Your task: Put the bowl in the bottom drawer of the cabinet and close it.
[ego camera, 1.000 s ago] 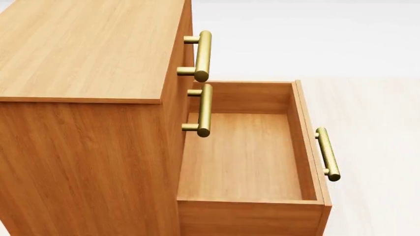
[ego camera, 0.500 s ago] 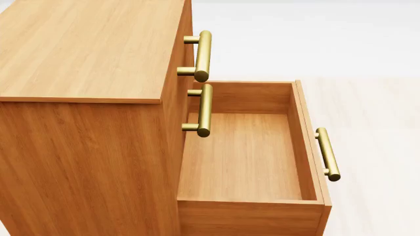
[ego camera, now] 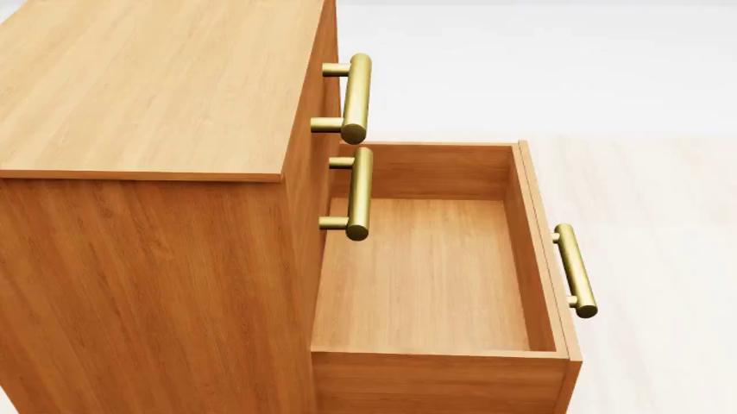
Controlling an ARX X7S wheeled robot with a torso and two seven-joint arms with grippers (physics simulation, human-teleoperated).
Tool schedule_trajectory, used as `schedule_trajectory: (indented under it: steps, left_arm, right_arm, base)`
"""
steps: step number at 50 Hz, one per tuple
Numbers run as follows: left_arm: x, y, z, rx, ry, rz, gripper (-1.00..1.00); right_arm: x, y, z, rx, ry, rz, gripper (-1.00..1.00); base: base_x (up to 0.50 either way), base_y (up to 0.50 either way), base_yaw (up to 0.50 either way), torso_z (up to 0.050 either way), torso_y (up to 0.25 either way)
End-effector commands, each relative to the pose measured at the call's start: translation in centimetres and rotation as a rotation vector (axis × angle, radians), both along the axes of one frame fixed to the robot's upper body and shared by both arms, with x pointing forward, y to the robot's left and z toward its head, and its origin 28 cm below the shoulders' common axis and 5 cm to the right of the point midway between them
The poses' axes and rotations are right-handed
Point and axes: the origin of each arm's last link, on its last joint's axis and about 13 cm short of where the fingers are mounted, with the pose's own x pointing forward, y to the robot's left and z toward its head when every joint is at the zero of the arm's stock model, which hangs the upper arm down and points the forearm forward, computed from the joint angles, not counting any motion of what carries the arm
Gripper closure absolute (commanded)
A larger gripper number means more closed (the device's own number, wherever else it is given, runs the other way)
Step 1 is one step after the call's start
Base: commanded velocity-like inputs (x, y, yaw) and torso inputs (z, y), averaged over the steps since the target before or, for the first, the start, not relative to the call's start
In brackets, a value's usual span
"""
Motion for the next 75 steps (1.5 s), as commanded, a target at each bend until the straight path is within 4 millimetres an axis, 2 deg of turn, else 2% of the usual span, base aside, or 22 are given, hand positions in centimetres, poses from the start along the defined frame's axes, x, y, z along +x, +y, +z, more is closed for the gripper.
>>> schedule_trajectory:
  steps: [1,7,13,58,75]
  left_arm:
    - [0.0,0.0,0.0,0.000,0.000,0.000,-1.00]
    - [0.0,0.0,0.0,-0.001,0.000,0.000,-1.00]
    - [0.0,0.0,0.1,0.000,0.000,0.000,-1.00]
    - [0.1,0.0,0.0,-0.003,0.002,0.003,-1.00]
    - [0.1,0.0,0.0,-0.003,0.004,0.005,-1.00]
  right_arm:
    - [0.0,-0.3,-0.6,0.032,0.026,-0.019,-1.00]
    - [-0.1,-0.5,-0.8,0.042,0.032,-0.037,-1.00]
    - [-0.1,-1.0,-1.1,0.033,0.047,-0.129,-1.00]
    - [-0.3,-1.3,-2.2,0.157,0.129,-0.227,-1.00]
    - [-0.4,-1.0,-3.2,0.222,0.176,-0.264,-1.00]
  base:
    - [0.00,0.00,0.00,0.000,0.000]
    - [0.00,0.00,0.00,0.000,0.000]
    - [0.00,0.00,0.00,0.000,0.000]
    - [0.00,0.00,0.00,0.000,0.000]
    - [0.00,0.00,0.00,0.000,0.000]
